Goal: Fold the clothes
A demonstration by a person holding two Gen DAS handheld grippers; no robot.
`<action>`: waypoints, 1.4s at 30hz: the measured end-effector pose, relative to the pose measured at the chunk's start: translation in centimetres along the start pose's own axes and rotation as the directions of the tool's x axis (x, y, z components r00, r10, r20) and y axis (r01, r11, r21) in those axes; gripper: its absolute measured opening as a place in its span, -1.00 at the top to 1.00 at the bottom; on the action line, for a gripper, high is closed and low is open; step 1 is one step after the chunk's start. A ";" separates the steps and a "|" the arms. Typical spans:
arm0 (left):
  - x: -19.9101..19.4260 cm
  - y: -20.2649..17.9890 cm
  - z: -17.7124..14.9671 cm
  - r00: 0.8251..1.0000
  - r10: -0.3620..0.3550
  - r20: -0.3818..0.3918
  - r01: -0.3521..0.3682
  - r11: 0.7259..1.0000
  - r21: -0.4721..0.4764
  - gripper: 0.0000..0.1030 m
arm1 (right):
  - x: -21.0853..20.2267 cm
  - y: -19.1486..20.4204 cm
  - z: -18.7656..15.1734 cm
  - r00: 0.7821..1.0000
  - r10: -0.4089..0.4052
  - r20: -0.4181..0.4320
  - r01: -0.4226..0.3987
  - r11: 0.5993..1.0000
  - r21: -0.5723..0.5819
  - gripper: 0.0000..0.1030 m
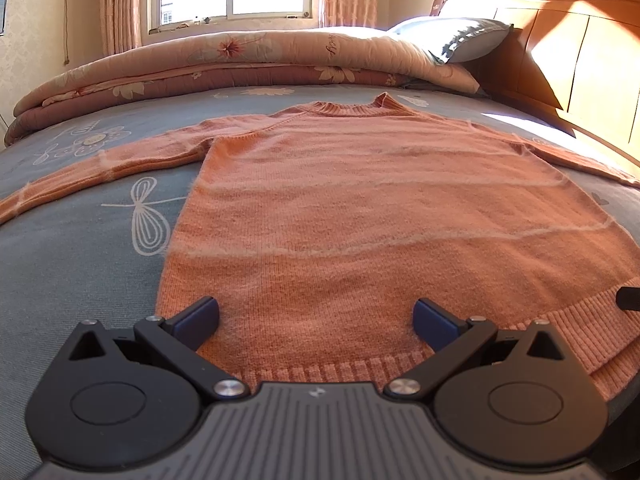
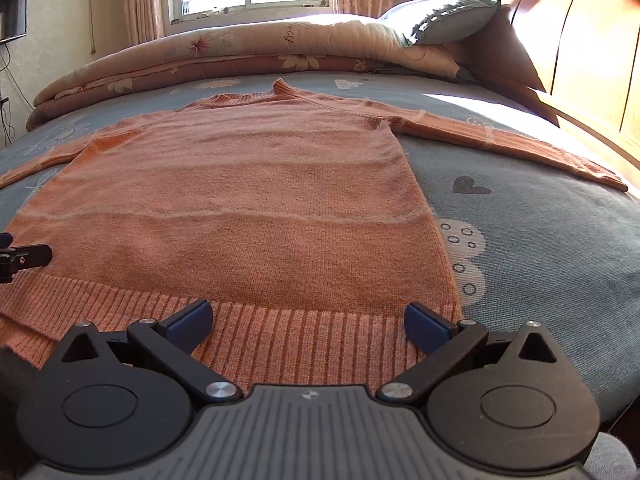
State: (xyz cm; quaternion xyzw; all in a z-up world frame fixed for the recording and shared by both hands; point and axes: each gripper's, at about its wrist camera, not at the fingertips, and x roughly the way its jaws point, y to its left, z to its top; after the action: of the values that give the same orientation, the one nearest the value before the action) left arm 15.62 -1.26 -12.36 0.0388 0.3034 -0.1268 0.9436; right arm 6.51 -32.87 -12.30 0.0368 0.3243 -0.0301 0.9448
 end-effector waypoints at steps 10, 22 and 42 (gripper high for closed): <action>0.1 0.0 0.0 1.000 0.001 0.007 -0.001 1.000 -0.002 -0.99 | 0.3 -0.2 0.8 0.998 0.030 0.053 -0.032 0.999 0.042 -1.00; -0.1 -0.1 -0.3 1.000 0.005 0.018 -0.005 1.000 0.004 -0.99 | 2.8 2.6 2.0 0.997 0.054 0.059 -0.053 0.999 -0.013 -1.00; 1.4 1.3 2.4 0.983 -0.180 -0.040 0.164 0.955 -0.248 -0.99 | 2.5 2.6 1.5 0.999 0.032 0.006 -0.031 0.998 -0.062 -1.00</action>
State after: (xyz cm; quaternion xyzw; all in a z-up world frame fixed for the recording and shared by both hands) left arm 18.40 -0.71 -11.24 -0.1002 0.3482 -0.1690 0.9166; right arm 9.59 -30.52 -12.51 0.0125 0.3210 -0.0053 0.9470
